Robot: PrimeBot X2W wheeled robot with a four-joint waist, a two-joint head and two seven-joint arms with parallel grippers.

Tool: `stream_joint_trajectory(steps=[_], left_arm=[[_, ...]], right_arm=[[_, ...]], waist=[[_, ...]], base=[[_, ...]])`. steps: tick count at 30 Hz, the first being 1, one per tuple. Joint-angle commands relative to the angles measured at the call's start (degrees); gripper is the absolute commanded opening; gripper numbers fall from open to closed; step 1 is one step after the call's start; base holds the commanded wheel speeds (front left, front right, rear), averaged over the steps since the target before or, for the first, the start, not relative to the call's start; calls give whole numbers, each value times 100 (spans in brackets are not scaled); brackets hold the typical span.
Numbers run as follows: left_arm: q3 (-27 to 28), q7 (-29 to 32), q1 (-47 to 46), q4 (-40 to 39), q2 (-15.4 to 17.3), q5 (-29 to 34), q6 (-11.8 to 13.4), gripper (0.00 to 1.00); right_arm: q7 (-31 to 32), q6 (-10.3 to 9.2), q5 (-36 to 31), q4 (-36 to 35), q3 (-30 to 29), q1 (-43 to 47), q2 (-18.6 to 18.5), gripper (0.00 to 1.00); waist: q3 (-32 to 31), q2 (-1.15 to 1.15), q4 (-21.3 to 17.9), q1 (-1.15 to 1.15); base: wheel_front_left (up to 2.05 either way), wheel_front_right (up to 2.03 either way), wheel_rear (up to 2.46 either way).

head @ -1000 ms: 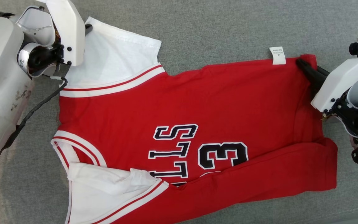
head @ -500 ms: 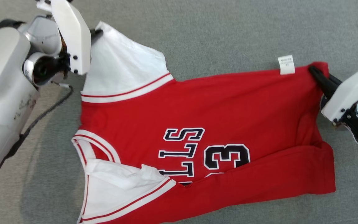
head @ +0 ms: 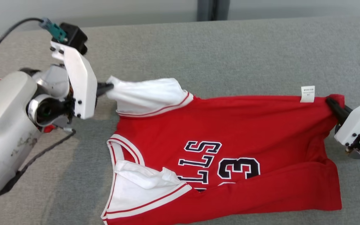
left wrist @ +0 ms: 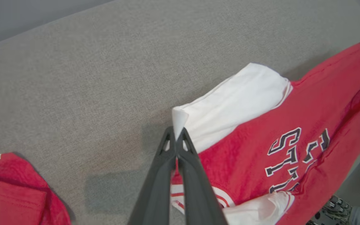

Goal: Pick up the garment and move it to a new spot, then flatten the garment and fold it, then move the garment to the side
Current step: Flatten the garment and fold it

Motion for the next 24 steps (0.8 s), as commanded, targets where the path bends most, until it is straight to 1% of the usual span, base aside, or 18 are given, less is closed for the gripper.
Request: stream_joint_trajectory(steps=[1,6,9,10,16,21,24], left_arm=[[-51,126,132,-114,49,-98,-5,0],[-198,663,412,-626,223,-460,-5,0],[-282,979,562,-963,323,-664,55,0],[-282,979,562,-963,323,-664,55,0],[-474,1542,855,-1651,577,-917,318,0],[-546,1753,1017,-2054,764,-1009,544,0],[-568,1860,1101,-2209,816,-1112,638,0]], right_arm=[[31,4,65,-89,44,117,-96,0],[395,4,346,-450,299,398,-425,0],[658,4,499,-710,478,548,-655,0],[658,4,499,-710,478,548,-655,0],[1185,4,780,-1130,896,684,-1124,0],[1309,4,958,-1245,1112,700,-1408,0],[1428,4,1033,-1230,1290,710,-1532,0]], waist=[[-152,0,121,0],[-364,0,236,0],[-463,0,259,0],[-463,0,259,0],[-544,0,279,0],[-555,0,302,0],[-551,0,310,0]], base=[[0,0,0],[0,0,0],[0,0,0],[0,0,0],[0,0,0],[0,0,0],[0,0,0]])
